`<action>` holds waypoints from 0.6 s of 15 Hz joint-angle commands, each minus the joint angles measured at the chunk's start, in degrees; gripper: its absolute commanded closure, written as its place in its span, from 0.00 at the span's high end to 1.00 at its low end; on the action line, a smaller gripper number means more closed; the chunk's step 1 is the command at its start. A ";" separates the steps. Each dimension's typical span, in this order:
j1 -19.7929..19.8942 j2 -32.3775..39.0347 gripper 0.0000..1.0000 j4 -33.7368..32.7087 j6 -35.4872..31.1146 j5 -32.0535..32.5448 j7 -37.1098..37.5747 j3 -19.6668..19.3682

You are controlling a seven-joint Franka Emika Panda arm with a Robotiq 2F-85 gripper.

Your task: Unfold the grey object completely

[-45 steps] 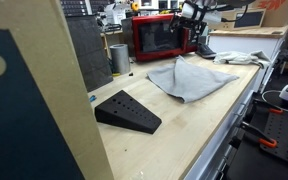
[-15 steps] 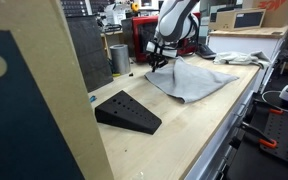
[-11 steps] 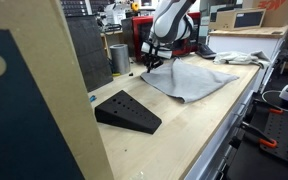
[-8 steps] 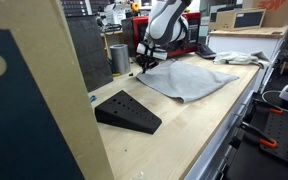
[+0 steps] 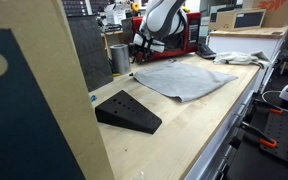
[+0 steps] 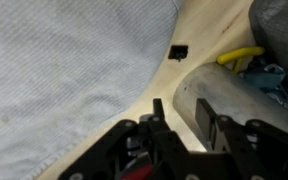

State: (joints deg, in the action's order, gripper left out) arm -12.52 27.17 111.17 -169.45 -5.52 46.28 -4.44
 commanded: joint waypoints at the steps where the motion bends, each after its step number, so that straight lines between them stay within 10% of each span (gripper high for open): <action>1: -1.00 -13.69 0.72 11.27 4.19 1.96 -0.69 -2.85; 5: 2.70 -25.39 0.99 21.08 14.15 1.93 -2.62 -1.17; 9: 6.73 -34.13 1.00 29.42 25.27 -0.50 -12.32 1.94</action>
State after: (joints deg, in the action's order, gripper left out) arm -8.43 0.43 133.62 -150.02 -4.38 41.09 -4.75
